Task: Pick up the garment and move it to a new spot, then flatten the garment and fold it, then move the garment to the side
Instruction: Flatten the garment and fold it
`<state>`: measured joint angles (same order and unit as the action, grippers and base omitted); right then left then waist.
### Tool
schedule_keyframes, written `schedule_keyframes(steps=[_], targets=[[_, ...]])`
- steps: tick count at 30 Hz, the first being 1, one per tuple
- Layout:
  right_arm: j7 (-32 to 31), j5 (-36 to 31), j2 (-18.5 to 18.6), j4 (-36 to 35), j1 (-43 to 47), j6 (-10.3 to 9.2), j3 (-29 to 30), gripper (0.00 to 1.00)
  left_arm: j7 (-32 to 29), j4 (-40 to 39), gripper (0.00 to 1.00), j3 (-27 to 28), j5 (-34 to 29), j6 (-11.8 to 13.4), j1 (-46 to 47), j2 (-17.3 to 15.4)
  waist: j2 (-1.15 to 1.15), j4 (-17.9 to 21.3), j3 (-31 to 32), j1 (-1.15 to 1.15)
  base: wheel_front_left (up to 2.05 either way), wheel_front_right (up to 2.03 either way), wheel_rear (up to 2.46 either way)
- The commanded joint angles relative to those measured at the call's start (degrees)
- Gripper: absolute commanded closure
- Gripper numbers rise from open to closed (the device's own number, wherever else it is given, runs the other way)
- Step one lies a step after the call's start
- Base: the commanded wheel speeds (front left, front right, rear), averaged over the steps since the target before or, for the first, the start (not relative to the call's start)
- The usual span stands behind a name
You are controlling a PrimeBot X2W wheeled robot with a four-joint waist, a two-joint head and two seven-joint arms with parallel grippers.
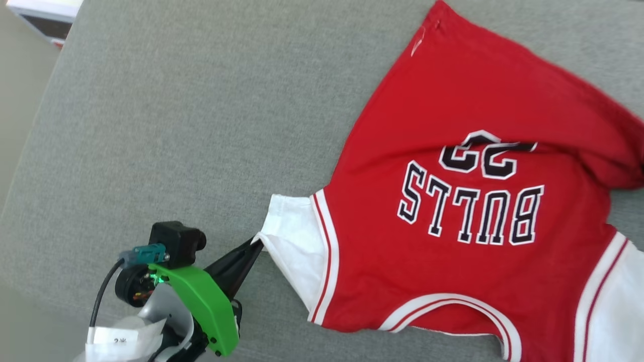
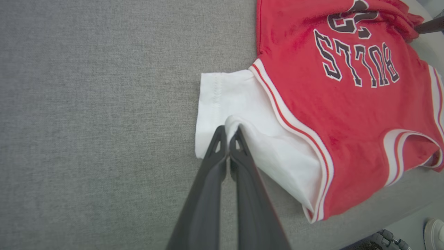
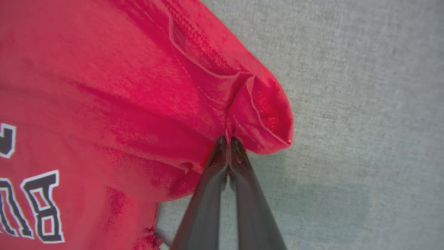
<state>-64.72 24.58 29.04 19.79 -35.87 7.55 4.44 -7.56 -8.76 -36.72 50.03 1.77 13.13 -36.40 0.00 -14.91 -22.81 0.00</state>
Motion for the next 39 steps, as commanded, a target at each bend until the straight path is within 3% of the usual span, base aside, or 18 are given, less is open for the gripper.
schedule_keyframes(steps=[1,19,29,30,31,32,39], targets=[[0.09,0.48,-0.33,-0.04,4.23,-0.06,0.32,1.0,0.41,0.52,1.0,0.12,0.74,0.5,-1.09,0.05,0.0,5.11,6.49,0.0,0.0,0.0,0.0],[3.12,3.61,-5.73,-16.1,30.93,-0.06,7.34,1.0,4.42,4.52,1.0,0.79,3.08,2.74,-5.24,3.26,0.0,10.69,15.26,0.0,0.0,0.0,0.0],[3.67,3.42,-8.5,-17.03,35.54,-0.06,8.31,1.0,4.76,5.22,1.0,0.17,3.17,2.61,-5.2,4.16,0.0,10.81,15.52,0.0,0.0,0.0,0.0],[3.87,3.51,-8.05,-17.39,35.56,-0.06,7.5,0.8,4.74,5.18,1.0,0.12,3.17,2.57,-5.16,4.18,0.0,10.72,15.49,0.0,0.0,0.0,0.0],[4.06,3.67,-7.65,-17.7,35.51,-0.06,7.06,0.29,4.74,5.08,1.0,0.12,3.13,2.58,-5.11,4.13,0.0,10.65,15.3,0.0,0.0,0.0,0.0],[3.95,3.98,-7.11,-18.09,35.42,-0.06,6.55,0.0,4.74,4.92,1.0,0.13,3.03,2.58,-4.96,4.05,0.0,10.5,15.01,0.0,0.0,0.0,0.0],[1.26,6.05,-3.56,-24.19,31.27,-0.06,4.06,0.0,4.49,3.53,1.0,0.15,2.45,2.5,-4.08,3.36,0.0,9.0,12.99,0.0,0.0,0.0,0.0]])
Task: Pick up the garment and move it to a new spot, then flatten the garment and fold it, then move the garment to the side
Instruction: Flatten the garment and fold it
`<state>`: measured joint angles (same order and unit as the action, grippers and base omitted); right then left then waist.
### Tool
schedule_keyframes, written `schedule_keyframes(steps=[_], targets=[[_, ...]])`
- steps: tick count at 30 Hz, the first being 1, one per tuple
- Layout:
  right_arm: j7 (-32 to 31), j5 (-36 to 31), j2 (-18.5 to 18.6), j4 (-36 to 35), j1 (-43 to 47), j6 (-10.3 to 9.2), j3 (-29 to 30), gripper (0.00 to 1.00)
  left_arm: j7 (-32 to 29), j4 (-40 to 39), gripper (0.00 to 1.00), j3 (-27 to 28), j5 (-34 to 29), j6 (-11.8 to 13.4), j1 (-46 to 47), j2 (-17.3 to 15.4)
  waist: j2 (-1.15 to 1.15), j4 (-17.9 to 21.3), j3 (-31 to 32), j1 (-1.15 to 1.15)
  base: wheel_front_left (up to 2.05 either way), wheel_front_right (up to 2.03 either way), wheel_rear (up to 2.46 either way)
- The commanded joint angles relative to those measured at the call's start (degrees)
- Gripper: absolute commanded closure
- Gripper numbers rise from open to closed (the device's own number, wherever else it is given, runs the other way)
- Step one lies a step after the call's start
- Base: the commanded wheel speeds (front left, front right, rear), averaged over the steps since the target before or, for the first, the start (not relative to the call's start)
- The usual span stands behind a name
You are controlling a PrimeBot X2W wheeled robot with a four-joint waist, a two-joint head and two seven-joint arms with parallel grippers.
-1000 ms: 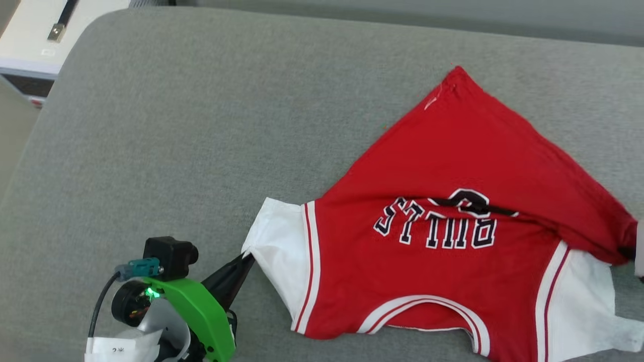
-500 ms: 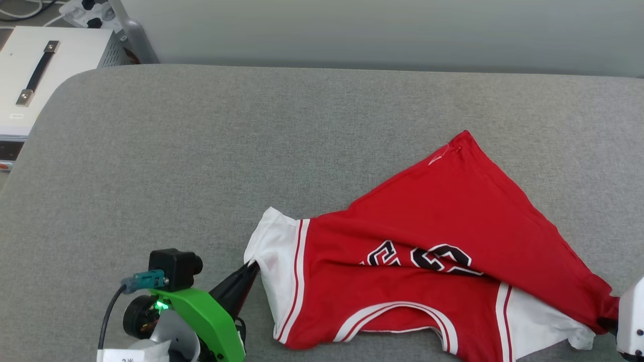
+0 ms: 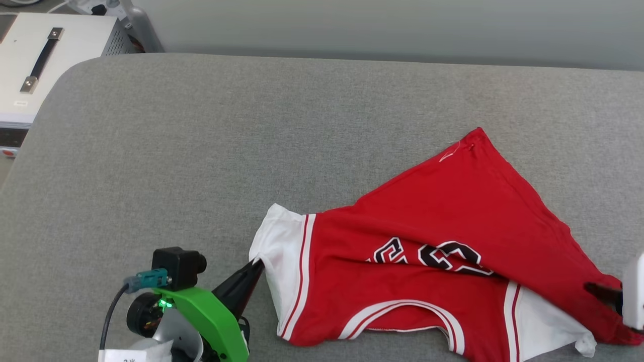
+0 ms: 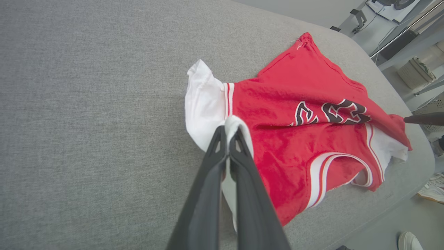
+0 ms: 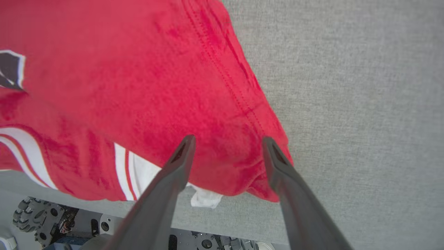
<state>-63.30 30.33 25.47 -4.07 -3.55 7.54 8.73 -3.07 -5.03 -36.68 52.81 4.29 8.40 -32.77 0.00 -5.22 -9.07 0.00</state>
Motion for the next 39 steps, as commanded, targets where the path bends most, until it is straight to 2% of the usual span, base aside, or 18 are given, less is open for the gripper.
schedule_keyframes(steps=[1,5,10,15,21,29,39], targets=[[-1.06,0.67,0.26,-1.42,-2.3,-0.05,-0.61,0.0,0.0,-0.5,1.0,0.18,-0.41,0.06,0.89,-0.29,0.0,-1.1,-1.23,0.0,0.0,0.0,0.0],[-4.18,1.4,0.51,-4.35,-8.11,-0.05,-1.99,0.0,-0.03,-1.19,1.0,0.27,-0.64,-0.2,2.06,-0.16,0.0,-2.96,-3.49,0.0,0.0,0.0,0.0],[-7.79,0.08,0.4,-4.38,-16.68,-0.05,-5.06,0.0,0.12,-2.0,1.0,0.0,-1.33,-0.68,3.73,0.34,0.0,-5.57,-7.37,0.0,0.0,0.0,0.0],[-11.65,-2.61,0.26,-0.17,-25.59,-0.05,-6.81,0.0,0.22,-2.29,1.0,-0.61,-1.81,-1.59,5.9,1.62,0.0,-8.93,-11.8,0.0,0.0,0.0,0.0],[-13.31,-6.17,0.96,5.82,-32.48,-0.05,-8.23,0.0,0.76,-1.03,1.0,-1.41,-2.35,-2.8,7.96,3.2,0.0,-11.8,-15.27,0.0,0.0,0.0,0.0],[-11.31,-8.48,1.81,12.16,-36.52,-0.05,-8.91,0.0,1.56,0.8,1.0,-2.27,-2.58,-4.1,9.81,5.12,0.0,-14.3,-17.38,0.0,0.0,0.0,0.0],[-10.25,-8.42,2.36,16.27,-34.66,-0.05,-10.89,0.0,2.47,2.42,1.0,-2.62,-2.33,-4.79,10.15,6.0,0.0,-15.8,-17.89,0.0,0.0,0.0,0.0]])
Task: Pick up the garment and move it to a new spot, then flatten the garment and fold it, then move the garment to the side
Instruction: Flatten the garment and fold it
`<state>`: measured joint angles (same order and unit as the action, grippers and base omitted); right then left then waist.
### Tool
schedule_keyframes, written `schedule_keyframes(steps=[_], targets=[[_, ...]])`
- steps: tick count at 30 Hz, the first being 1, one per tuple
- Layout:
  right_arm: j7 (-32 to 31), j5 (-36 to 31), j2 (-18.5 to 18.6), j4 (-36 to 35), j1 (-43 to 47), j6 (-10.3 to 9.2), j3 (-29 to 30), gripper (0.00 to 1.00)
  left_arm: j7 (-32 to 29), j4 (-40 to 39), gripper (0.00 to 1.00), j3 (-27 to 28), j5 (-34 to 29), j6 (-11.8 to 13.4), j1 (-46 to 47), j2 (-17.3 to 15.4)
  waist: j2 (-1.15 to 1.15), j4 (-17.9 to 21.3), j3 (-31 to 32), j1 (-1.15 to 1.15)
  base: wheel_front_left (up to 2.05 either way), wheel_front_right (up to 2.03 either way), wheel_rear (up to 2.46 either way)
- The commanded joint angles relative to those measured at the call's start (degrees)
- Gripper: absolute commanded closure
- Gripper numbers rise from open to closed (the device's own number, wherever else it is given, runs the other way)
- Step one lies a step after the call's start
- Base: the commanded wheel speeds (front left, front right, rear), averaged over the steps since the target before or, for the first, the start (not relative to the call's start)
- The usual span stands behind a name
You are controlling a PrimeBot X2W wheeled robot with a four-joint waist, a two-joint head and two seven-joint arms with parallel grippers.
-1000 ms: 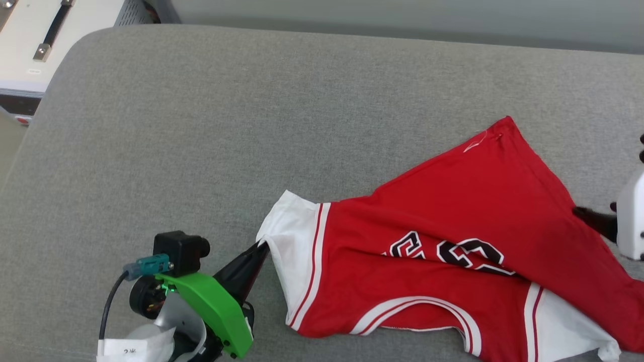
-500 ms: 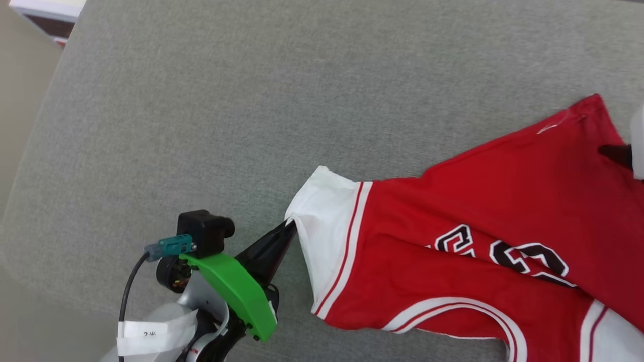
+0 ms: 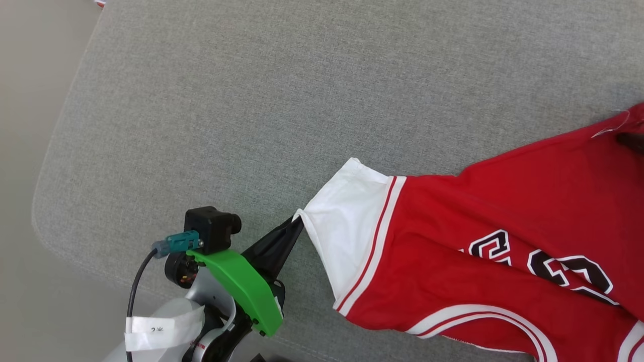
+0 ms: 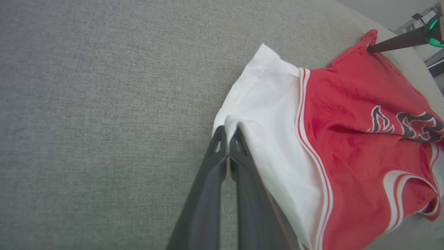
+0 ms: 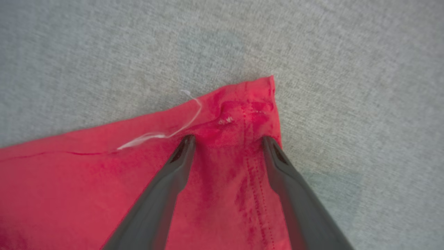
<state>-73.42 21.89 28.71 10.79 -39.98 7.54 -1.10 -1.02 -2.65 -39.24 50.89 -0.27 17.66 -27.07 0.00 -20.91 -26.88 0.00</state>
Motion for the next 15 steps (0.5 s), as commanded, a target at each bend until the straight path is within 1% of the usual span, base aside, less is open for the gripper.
schedule_keyframes(steps=[1,2,3,4,5,11,15], targets=[[-0.28,0.07,-0.52,1.67,2.19,-0.05,-1.69,0.0,0.44,0.17,1.0,-0.1,-0.4,-0.26,0.91,0.34,0.0,-0.18,-0.07,0.0,0.0,0.0,0.0],[-0.42,0.18,-0.27,1.9,2.52,-0.05,-2.09,0.0,0.45,0.26,1.0,-0.12,-0.38,-0.26,0.96,0.39,0.0,-0.22,-0.06,0.0,0.0,0.0,0.0],[-0.51,0.35,-0.07,2.26,2.86,-0.05,-2.34,0.15,0.46,0.37,1.0,-0.15,-0.35,-0.27,1.03,0.48,0.0,-0.27,-0.02,0.0,0.0,0.0,0.0],[-0.46,0.5,0.04,2.45,3.04,-0.05,-2.47,0.53,0.48,0.45,1.0,-0.17,-0.32,-0.3,1.1,0.54,0.0,-0.29,0.02,0.0,0.0,0.0,0.0],[-0.26,0.69,0.13,2.62,3.17,-0.05,-2.62,1.0,0.51,0.55,1.0,-0.2,-0.29,-0.33,1.18,0.62,0.0,-0.31,0.09,0.0,0.0,0.0,0.0],[3.47,1.98,0.22,3.12,3.07,-0.05,-3.22,1.0,0.67,1.05,1.0,-0.2,-0.19,-0.27,1.12,0.53,0.0,0.12,1.34,0.0,0.0,0.0,0.0],[6.84,4.36,-1.08,3.86,2.46,-0.05,-2.11,1.0,0.86,1.06,1.0,0.05,-0.03,-0.11,0.78,0.11,0.0,0.87,3.13,0.0,0.0,0.0,0.0]])
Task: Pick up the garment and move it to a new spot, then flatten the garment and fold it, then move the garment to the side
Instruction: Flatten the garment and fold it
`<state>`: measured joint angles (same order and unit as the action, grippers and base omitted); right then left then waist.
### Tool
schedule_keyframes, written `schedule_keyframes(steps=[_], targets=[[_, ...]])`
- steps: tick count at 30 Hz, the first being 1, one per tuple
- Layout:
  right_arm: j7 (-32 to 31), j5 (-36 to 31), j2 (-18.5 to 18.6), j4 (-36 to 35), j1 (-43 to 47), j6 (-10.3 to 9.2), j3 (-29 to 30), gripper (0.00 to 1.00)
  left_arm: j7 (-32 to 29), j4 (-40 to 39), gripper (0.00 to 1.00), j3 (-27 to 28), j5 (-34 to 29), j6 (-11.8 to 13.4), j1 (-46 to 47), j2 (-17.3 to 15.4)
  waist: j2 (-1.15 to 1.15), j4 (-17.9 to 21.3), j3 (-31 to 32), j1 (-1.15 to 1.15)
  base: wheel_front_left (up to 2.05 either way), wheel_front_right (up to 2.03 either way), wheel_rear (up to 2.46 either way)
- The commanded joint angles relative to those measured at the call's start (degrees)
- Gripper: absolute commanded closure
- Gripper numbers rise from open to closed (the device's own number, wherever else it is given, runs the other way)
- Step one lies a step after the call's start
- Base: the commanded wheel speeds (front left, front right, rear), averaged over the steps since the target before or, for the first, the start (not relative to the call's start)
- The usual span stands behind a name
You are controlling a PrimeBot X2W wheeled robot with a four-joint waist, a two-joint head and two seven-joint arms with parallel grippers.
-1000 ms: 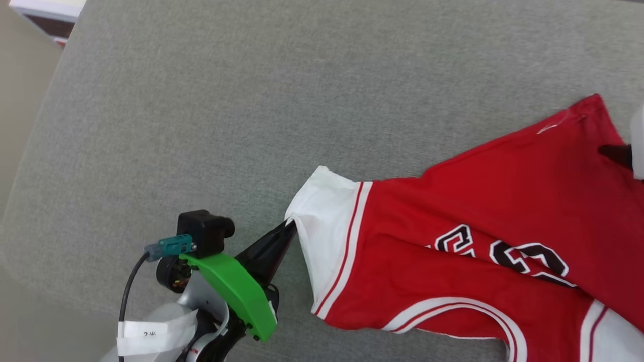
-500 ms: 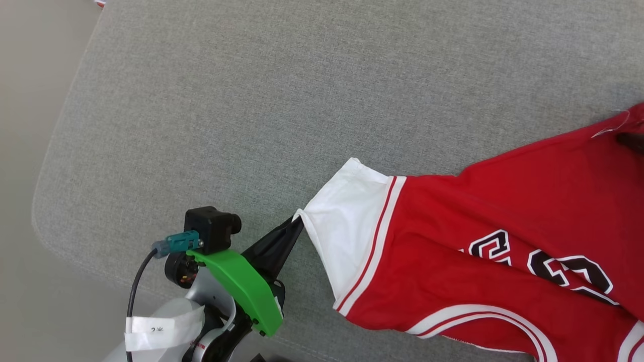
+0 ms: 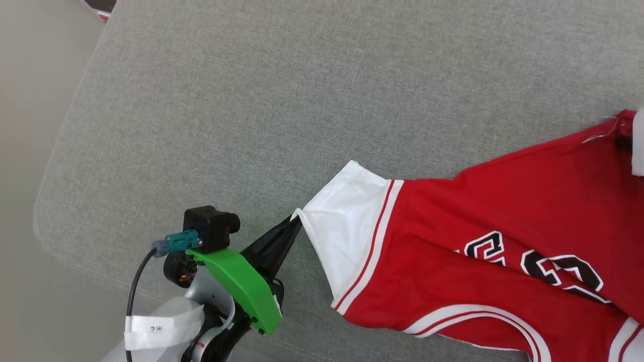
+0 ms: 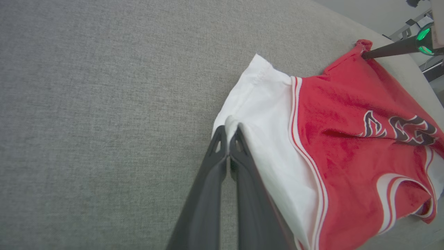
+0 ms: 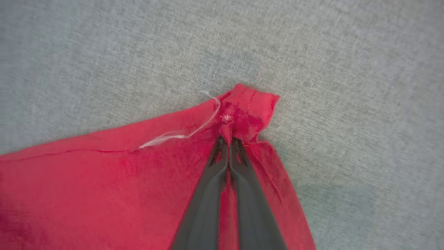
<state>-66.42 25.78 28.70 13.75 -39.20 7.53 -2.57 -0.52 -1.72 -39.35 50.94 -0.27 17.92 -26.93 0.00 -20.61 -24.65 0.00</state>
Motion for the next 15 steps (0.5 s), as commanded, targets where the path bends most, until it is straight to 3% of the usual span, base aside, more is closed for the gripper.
schedule_keyframes(steps=[1,15], targets=[[0.7,0.83,-1.08,0.88,1.58,-0.04,-0.77,1.0,0.36,0.06,1.0,0.26,0.0,0.0,0.39,-0.21,0.0,0.84,1.44,0.0,0.0,0.0,0.0],[14.28,7.99,1.51,-2.37,4.71,-0.04,-3.47,1.0,1.45,-2.64,1.0,3.64,0.11,2.83,-1.71,-4.65,0.0,7.11,11.37,0.0,0.0,0.0,0.0]])
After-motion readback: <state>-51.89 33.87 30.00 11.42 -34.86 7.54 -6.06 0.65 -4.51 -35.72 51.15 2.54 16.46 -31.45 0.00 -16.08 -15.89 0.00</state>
